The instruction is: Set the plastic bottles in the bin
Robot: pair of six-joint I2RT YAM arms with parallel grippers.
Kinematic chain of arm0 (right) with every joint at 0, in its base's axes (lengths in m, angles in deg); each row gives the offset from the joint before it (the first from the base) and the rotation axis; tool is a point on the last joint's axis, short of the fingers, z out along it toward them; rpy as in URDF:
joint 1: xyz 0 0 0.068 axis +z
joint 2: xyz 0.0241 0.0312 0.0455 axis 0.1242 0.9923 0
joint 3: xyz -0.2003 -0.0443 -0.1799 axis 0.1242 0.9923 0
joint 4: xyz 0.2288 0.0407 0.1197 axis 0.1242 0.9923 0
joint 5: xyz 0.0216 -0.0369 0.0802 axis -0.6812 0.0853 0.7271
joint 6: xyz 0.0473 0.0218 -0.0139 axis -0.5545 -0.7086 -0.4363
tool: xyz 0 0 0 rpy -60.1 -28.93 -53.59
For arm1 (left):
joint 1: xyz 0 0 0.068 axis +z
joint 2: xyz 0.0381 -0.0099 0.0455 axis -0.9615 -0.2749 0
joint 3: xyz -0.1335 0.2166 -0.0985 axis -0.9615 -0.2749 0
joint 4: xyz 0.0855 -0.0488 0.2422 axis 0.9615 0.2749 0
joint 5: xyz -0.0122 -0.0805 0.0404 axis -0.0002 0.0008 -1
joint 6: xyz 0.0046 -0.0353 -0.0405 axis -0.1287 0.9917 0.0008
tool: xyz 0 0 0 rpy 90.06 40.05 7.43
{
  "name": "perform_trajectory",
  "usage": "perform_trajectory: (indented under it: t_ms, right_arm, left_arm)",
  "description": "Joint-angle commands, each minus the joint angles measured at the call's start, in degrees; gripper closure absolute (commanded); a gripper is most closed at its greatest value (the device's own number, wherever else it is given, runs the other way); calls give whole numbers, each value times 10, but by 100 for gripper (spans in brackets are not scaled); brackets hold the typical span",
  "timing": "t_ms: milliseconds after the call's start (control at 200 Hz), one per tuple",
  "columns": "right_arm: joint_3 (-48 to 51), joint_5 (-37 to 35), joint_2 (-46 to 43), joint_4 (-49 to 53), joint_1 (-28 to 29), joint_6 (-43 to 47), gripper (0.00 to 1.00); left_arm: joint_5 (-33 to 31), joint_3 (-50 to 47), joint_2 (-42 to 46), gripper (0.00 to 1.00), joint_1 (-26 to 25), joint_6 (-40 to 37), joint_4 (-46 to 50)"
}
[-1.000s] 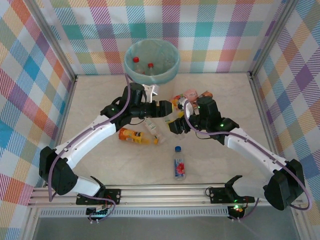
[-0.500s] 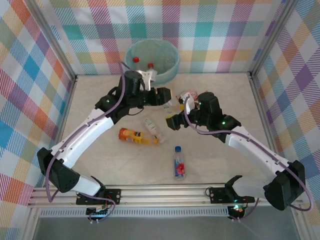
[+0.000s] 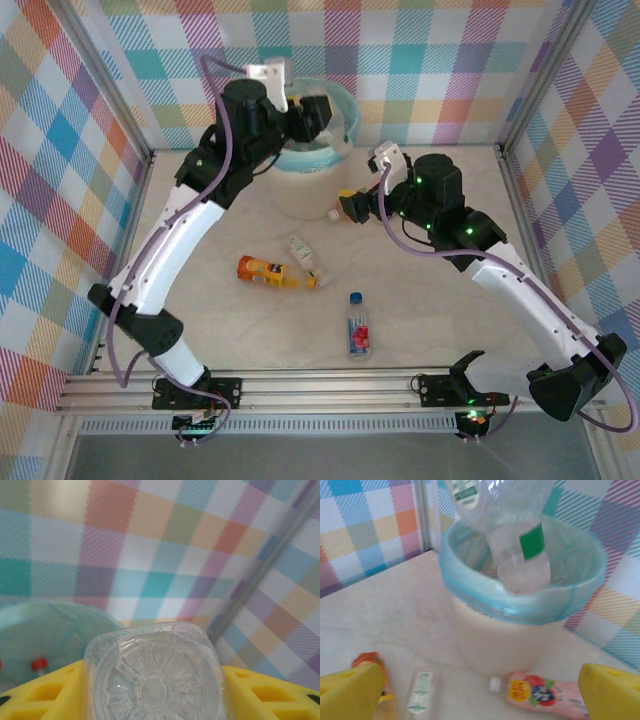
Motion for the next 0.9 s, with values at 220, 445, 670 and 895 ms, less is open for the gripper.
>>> perform_trajectory:
  t_ms: [220, 445, 670, 895]
  right_arm:
    - [-77, -24, 67, 1, -1, 103, 0]
    - [-63, -44, 68, -2, -2, 136, 0]
    - [-48, -37, 67, -11, -4, 143, 0]
    - [-48, -24, 77, -8, -4, 138, 0]
  left_arm:
    - [-63, 268, -215, 50, 39, -82, 117]
    - [-15, 268, -268, 49, 51, -82, 121]
    - [6, 267, -319, 46, 57, -87, 164]
    - [10, 266, -359, 46, 75, -80, 190]
